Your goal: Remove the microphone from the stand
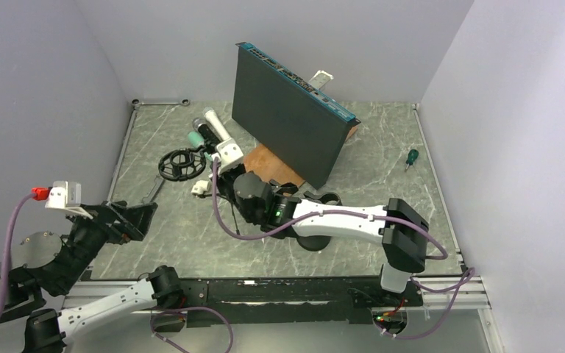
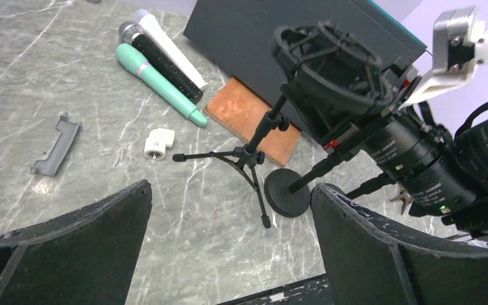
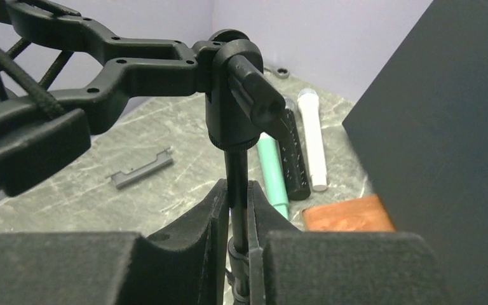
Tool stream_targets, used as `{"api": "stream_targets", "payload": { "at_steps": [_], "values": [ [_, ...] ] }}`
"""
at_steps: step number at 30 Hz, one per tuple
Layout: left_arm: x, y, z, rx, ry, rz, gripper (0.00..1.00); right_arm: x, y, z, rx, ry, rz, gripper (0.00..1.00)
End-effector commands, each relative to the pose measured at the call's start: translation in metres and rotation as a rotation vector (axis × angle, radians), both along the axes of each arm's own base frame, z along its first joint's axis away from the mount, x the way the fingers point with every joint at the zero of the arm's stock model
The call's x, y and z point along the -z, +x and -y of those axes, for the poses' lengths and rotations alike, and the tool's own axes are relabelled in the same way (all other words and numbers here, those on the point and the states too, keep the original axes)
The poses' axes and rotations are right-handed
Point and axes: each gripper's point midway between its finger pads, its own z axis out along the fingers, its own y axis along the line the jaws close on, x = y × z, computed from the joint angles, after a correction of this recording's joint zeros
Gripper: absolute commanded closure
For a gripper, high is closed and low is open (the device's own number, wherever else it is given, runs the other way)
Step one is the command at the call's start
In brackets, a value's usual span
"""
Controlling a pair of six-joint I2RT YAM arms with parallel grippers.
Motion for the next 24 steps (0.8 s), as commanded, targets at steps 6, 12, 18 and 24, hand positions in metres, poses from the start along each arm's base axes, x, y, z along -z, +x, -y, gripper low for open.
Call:
{"api": "stream_targets", "payload": {
  "at_steps": [6,12,18,24],
  "values": [
    [-0.006,-0.006,-0.026,-0.054,-0.025,0.008,0.01,-0.007,-0.019,-0.011,0.092,0.229,-0.012,1.00],
    [-0.011,-0.004,-0.010,-0.013,-0.029,0.001,0.01,0.028,-0.029,-0.009,0.138,0.210,-0.013,1.00],
    [-0.010,0.002,0.011,0.005,-0.035,-0.037,0.01,0.063,-0.037,-0.006,0.149,0.112,-0.021,0.77],
    [-0.013,0.004,0.025,0.036,-0.075,-0.016,0.01,0.087,-0.049,-0.008,0.119,0.073,-0.082,0.72]
  ]
}}
